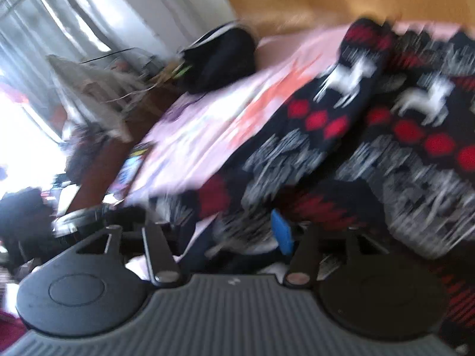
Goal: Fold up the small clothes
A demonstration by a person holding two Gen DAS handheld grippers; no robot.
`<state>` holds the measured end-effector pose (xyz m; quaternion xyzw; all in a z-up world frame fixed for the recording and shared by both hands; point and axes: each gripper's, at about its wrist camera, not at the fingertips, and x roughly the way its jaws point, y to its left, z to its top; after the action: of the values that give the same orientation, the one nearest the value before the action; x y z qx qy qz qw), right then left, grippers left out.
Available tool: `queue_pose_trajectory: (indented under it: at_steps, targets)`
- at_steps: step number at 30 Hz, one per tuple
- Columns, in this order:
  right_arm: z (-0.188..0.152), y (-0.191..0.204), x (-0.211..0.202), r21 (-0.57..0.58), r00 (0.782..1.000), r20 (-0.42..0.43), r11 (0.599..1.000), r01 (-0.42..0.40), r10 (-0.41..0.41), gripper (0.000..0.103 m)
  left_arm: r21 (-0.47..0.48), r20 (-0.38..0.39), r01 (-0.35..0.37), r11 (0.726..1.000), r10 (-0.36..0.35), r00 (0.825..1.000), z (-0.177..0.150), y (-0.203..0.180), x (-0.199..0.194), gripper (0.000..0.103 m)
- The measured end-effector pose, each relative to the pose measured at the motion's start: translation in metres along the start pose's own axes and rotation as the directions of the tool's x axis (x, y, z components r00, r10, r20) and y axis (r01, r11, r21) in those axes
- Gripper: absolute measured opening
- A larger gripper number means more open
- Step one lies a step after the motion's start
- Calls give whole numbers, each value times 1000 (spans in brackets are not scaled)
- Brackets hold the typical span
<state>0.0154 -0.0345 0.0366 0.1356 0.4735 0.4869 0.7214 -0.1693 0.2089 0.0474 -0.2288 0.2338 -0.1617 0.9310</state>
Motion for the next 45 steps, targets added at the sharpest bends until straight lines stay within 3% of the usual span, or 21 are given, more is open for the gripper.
queue_pose_trajectory:
  at_steps: [3, 5, 7, 12, 17, 20, 25, 31, 39, 41, 42, 43, 45]
  targets:
    - [4, -4, 14, 149, 989, 13, 978, -146, 146, 65, 61, 9, 49, 997, -50, 999, 1, -21, 5, 10]
    - [11, -9, 19, 229, 980, 43, 953, -198, 193, 65, 108, 27, 24, 994, -27, 999, 1, -33, 9, 11]
    - [14, -13, 18, 269, 973, 78, 936, -229, 216, 65, 94, 28, 49, 994, -52, 998, 5, -33, 11, 10]
    - [8, -29, -9, 274, 981, 114, 944, -184, 158, 66, 89, 41, 79, 993, -82, 996, 11, -35, 8, 10]
    - [-4, -61, -43, 384, 960, 246, 896, -221, 132, 66, 95, 39, 195, 976, -200, 979, 16, -46, 9, 7]
    - [-5, -62, -32, 417, 964, 231, 881, -221, 132, 69, 139, 9, 221, 965, -225, 974, 15, -62, 19, 7]
    - [-6, -50, 1, 406, 978, 130, 892, -200, 161, 70, 144, -61, 129, 981, -121, 991, 4, -61, 30, 7]
    - [-8, -48, 2, 380, 987, 76, 911, -162, 144, 69, 41, -27, -16, 999, 17, 999, -3, -20, 9, 7]
    - [-11, -40, 18, 341, 987, 85, 927, -156, 134, 68, -39, 21, -212, 977, 213, 977, 11, 23, -10, 7]
    - [-8, -35, 28, 316, 989, 84, 938, -145, 124, 65, -61, 6, -223, 973, 224, 975, 9, 29, -9, 7]
    - [-7, -32, 34, 310, 991, 80, 942, -125, 105, 56, -64, -1, -229, 971, 230, 973, 7, 30, -8, 7]
    - [-6, -32, 36, 301, 994, 68, 949, -97, 80, 37, -64, -10, -237, 969, 237, 972, 5, 31, -6, 9]
    - [-5, -31, 37, 281, 998, 47, 958, -57, 45, 13, -63, -22, -244, 968, 243, 970, 0, 32, -4, 9]
